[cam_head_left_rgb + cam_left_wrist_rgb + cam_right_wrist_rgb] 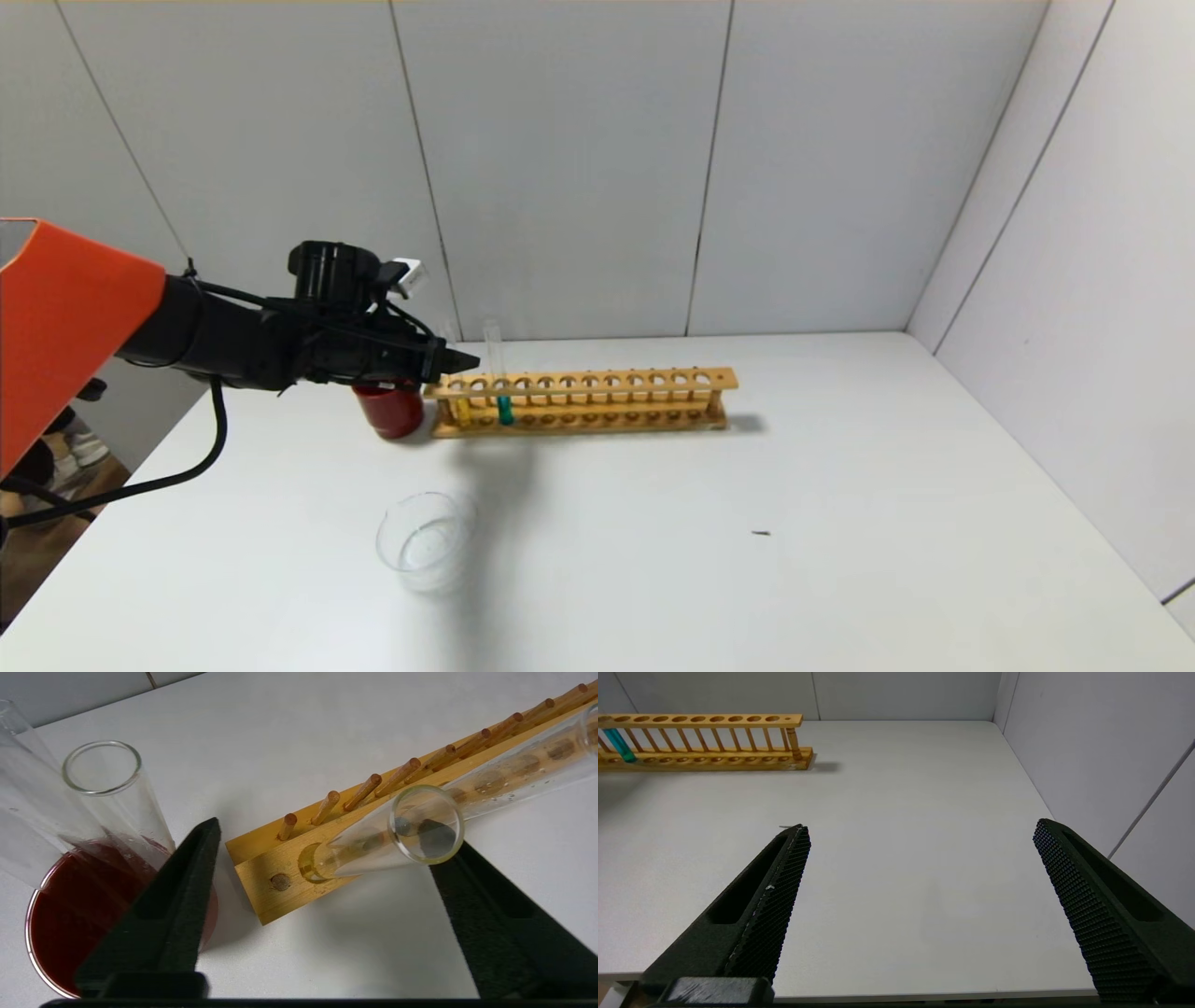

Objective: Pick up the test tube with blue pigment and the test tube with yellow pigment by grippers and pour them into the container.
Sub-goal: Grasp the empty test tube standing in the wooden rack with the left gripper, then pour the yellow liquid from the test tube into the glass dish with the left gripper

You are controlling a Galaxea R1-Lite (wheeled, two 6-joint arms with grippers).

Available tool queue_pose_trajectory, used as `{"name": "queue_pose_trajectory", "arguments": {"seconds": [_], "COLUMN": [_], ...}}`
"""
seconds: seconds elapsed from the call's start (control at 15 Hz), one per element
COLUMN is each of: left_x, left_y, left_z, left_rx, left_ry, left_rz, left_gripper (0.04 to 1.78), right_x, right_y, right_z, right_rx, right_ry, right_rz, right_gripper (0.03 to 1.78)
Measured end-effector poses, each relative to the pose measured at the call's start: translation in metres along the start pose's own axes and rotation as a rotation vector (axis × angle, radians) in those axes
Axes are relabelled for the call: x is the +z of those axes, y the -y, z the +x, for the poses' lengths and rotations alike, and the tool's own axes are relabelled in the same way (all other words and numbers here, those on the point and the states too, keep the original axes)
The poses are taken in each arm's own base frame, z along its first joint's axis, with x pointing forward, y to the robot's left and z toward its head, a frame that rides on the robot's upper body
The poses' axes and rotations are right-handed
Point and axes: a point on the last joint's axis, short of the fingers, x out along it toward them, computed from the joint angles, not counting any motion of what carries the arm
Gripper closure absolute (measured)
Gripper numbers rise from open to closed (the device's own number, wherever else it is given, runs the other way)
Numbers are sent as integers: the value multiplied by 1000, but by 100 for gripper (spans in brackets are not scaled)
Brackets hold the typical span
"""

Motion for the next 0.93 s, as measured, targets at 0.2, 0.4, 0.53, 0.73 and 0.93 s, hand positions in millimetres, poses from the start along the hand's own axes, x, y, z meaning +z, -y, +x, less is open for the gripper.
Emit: {"name": "queue_pose_trajectory", "arguments": {"seconds": [0.2,0.4,0.53,0.73,0.93], "left_x": [0,0,2,1,2], "left_y": [3,7,7,8,9], "left_z": [3,4,6,8,5], "left_rx": [-9,-16,-16,-18,-10], "left_ry": [-3,-3,3,1,2], "left_rz": [5,12,18,19,19], "left_gripper": [86,137,150,151,151], "right_x": [0,0,0,0,0], "right_y": [0,0,0,0,0], "right_z": [0,0,0,0,0], "right_rx": [0,0,0,0,0], "right_ry": [0,0,0,0,0], "right_rz": [0,0,0,0,0], "right_gripper": [6,6,6,6,6]}}
